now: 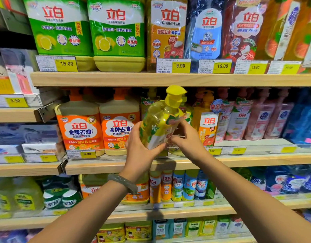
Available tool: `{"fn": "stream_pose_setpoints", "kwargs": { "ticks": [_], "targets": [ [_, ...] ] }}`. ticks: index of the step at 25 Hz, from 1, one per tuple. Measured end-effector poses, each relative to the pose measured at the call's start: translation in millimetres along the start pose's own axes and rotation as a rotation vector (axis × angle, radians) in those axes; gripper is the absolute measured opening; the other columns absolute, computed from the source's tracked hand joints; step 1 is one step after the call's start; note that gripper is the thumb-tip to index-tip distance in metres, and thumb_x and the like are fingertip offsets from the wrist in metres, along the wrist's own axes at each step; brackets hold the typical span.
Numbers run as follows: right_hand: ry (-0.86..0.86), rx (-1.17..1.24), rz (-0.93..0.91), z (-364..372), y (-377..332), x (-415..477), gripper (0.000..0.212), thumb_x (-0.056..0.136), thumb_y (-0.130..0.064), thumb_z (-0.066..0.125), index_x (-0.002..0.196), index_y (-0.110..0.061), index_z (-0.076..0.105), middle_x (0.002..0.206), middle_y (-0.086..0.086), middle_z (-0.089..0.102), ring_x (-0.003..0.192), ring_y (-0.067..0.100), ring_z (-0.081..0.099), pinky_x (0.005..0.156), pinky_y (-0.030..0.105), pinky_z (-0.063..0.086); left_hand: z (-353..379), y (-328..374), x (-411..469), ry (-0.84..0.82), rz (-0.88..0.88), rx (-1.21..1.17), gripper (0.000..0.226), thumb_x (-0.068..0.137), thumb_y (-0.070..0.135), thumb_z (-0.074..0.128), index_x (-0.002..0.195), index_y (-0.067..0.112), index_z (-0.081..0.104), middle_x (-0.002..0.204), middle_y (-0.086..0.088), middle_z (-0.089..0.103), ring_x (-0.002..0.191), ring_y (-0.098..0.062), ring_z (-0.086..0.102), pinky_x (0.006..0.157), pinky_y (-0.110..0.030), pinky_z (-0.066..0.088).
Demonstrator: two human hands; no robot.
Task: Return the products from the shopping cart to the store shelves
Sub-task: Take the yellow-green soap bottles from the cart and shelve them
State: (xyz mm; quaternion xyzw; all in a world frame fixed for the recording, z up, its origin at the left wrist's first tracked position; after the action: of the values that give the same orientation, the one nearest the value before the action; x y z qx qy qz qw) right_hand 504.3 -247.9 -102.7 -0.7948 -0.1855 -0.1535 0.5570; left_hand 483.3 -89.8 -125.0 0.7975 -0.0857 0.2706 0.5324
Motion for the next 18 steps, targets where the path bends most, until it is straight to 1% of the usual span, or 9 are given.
{"fn": "stream_pose_setpoints", "kwargs": {
  "ticks": [2, 3, 5, 8, 10, 12, 15, 17, 18],
  "targets": [
    [0.084, -0.026, -0.019, -11, -7, 0, 0.039, 0.078, -0.008, 0.066, 0.113, -0.019, 0.054, 0.102, -0.004, 0.067, 0.1, 0.017, 0.064, 0.089, 0.042, 0.053, -2, 14, 12, -0.042, 0.119, 0.155, 0.087, 0.063, 0.041, 0.083, 0.132, 0.031, 0.031, 0.123, 0.011, 0.032, 0.125, -0.014, 0.029, 0.105, -0.035, 0.033],
    [0.114, -0.035, -0.018, -12, -9, 0, 0.039, 0.08, -0.007, 0.066, 0.114, -0.018, 0.053, 0.101, -0.006, 0.066, 0.101, 0.018, 0.064, 0.089, 0.043, 0.053, -2, 20, 20, -0.064, 0.177, 0.241, 0.088, 0.063, 0.044, 0.082, 0.132, 0.027, 0.03, 0.121, 0.011, 0.029, 0.122, -0.012, 0.025, 0.105, -0.035, 0.03],
    [0.148, -0.021, -0.033, -11, -13, -1, 0.041, 0.081, -0.009, 0.065, 0.118, -0.021, 0.052, 0.102, -0.01, 0.065, 0.1, 0.014, 0.063, 0.087, 0.038, 0.053, -5, 28, 33, -0.089, 0.24, 0.415, 0.089, 0.065, 0.05, 0.078, 0.134, 0.023, 0.029, 0.125, 0.004, 0.029, 0.115, -0.009, 0.022, 0.104, -0.036, 0.029],
    [0.184, 0.022, -0.057, -9, -18, 0, 0.042, 0.081, -0.01, 0.065, 0.115, -0.031, 0.05, 0.103, -0.016, 0.063, 0.1, 0.006, 0.061, 0.084, 0.029, 0.051, -4, 25, 49, -0.106, 0.223, 0.555, 0.093, 0.066, 0.053, 0.074, 0.139, 0.02, 0.026, 0.128, -0.005, 0.028, 0.115, -0.019, 0.025, 0.101, -0.034, 0.027],
    [0.195, 0.008, -0.048, -7, -15, 0, 0.043, 0.082, -0.008, 0.063, 0.115, -0.031, 0.048, 0.102, -0.018, 0.062, 0.097, 0.001, 0.059, 0.081, 0.023, 0.048, 4, 18, 54, -0.142, 0.172, 0.504, 0.091, 0.067, 0.038, 0.078, 0.139, 0.021, 0.026, 0.126, -0.005, 0.03, 0.116, -0.022, 0.03, 0.1, -0.033, 0.03],
    [0.192, -0.08, -0.02, -5, -7, -1, 0.044, 0.083, -0.01, 0.062, 0.121, -0.028, 0.046, 0.107, -0.011, 0.064, 0.099, 0.008, 0.061, 0.083, 0.026, 0.048, 13, 8, 54, -0.178, 0.142, 0.444, 0.085, 0.065, 0.022, 0.08, 0.135, 0.021, 0.032, 0.119, -0.002, 0.037, 0.113, -0.023, 0.041, 0.094, -0.033, 0.04],
    [0.117, -0.218, 0.044, 2, 10, 3, 0.039, 0.088, -0.02, 0.061, 0.124, -0.023, 0.047, 0.119, -0.003, 0.062, 0.109, 0.017, 0.058, 0.089, 0.032, 0.047, 14, -6, 50, -0.168, 0.093, 0.364, 0.083, 0.062, 0.031, 0.085, 0.129, 0.025, 0.036, 0.114, 0.002, 0.054, 0.103, -0.018, 0.057, 0.083, -0.032, 0.05],
    [0.056, -0.306, 0.043, 12, 18, 10, 0.038, 0.091, -0.029, 0.058, 0.126, -0.021, 0.047, 0.125, 0.0, 0.057, 0.116, 0.02, 0.053, 0.094, 0.036, 0.046, 11, -12, 48, -0.153, 0.041, 0.343, 0.083, 0.067, 0.033, 0.083, 0.13, 0.02, 0.03, 0.112, -0.001, 0.063, 0.098, -0.02, 0.064, 0.074, -0.028, 0.05],
    [0.045, -0.339, 0.028, 17, 19, 15, 0.04, 0.093, -0.033, 0.055, 0.129, -0.021, 0.046, 0.127, 0.002, 0.053, 0.12, 0.021, 0.05, 0.097, 0.037, 0.045, 9, -15, 49, -0.147, 0.009, 0.345, 0.078, 0.072, 0.035, 0.079, 0.128, 0.018, 0.028, 0.11, -0.002, 0.065, 0.095, -0.021, 0.065, 0.07, -0.027, 0.049]
  ]
}}
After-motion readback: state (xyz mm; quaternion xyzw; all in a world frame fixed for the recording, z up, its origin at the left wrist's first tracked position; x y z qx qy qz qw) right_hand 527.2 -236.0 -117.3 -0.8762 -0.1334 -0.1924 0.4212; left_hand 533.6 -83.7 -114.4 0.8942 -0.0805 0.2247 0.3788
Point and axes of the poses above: each hand's wrist, its own x-axis towards the middle knuckle, its own z-axis out of the palm, y = z × x, the point moved 10 cm from there along x, towards the middle knuckle
